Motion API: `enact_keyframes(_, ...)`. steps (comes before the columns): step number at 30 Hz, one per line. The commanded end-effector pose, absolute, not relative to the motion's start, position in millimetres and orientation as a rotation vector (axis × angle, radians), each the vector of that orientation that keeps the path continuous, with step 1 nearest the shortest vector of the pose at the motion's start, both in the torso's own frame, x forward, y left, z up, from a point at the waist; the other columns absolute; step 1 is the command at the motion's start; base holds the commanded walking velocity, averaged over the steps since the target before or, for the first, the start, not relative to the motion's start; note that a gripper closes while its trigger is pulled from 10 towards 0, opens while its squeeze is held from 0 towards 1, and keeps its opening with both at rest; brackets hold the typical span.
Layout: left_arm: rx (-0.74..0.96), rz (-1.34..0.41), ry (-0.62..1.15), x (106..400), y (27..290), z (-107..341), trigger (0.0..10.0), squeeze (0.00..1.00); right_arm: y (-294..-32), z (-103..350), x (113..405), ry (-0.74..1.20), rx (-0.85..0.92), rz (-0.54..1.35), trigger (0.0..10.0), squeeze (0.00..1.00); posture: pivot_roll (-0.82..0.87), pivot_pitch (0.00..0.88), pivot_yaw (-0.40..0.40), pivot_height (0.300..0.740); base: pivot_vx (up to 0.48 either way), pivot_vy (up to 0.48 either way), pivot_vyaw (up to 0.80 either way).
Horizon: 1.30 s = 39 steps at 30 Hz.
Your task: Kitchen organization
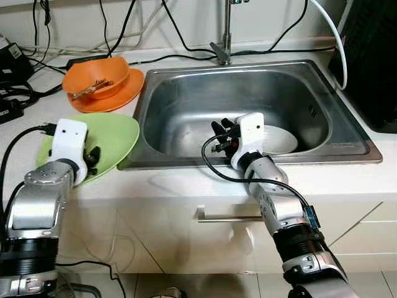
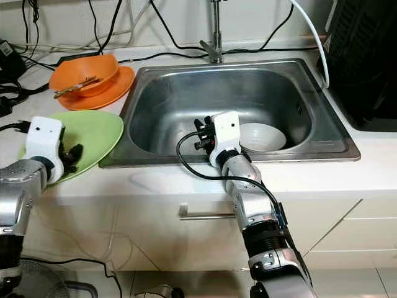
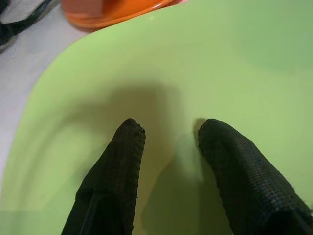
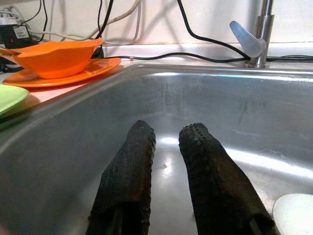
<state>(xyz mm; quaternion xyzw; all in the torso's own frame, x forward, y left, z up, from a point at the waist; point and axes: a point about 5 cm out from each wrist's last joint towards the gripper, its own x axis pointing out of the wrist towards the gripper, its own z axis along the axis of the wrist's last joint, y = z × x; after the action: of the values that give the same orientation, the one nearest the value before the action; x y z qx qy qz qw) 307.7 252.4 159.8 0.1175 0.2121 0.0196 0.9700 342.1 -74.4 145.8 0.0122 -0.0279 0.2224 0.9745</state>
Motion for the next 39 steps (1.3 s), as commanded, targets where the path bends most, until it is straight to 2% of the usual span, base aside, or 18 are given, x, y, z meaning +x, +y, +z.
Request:
enact_keyframes(1, 0.187, -0.050, 0.494, 307.9, 236.8, 145.0, 10.0, 0.00, -72.8, 138.5, 340.2, -0.020, 0.026, 0.453, 10.0, 0.00, 0.18, 0.050, 0.118, 0.740, 0.000, 0.000, 0.00)
enact_keyframes(6, 0.167, -0.110, 0.472, 314.0, 218.7, 149.5, 10.0, 0.00, -72.6, 137.9, 339.6, -0.020, 0.026, 0.452, 10.0, 0.00, 0.17, 0.041, 0.122, 0.740, 0.000, 0.000, 0.00)
enact_keyframes(19, 0.141, -0.192, 0.440, 323.3, 191.8, 155.1, 10.0, 0.00, -74.2, 138.8, 340.3, -0.020, 0.025, 0.448, 10.0, 0.00, 0.16, 0.045, 0.122, 0.740, 0.000, 0.000, 0.00)
enact_keyframes(25, 0.140, -0.185, 0.421, 326.1, 190.5, 158.4, 10.0, 0.00, -74.6, 139.1, 340.9, -0.021, 0.023, 0.447, 10.0, 0.00, 0.16, 0.044, 0.120, 0.740, 0.000, 0.000, 0.00)
enact_keyframes(31, 0.213, -0.154, 0.391, 327.1, 196.7, 164.6, 10.0, 0.00, -74.9, 139.5, 341.4, -0.021, 0.024, 0.447, 10.0, 0.00, 0.17, 0.047, 0.118, 0.740, 0.000, 0.000, 0.00)
enact_keyframes(36, 0.289, -0.024, 0.213, 330.7, 215.1, 186.6, 10.0, 0.00, -73.6, 138.6, 342.2, -0.020, 0.028, 0.446, 10.0, 0.00, 0.18, 0.051, 0.115, 0.740, 0.000, 0.000, 0.00)
enact_keyframes(39, 0.299, 0.007, 0.179, 329.5, 220.1, 190.6, 10.0, 0.00, -73.0, 138.9, 342.4, -0.022, 0.029, 0.447, 10.0, 0.00, 0.19, 0.052, 0.116, 0.740, 0.000, 0.000, 0.00)
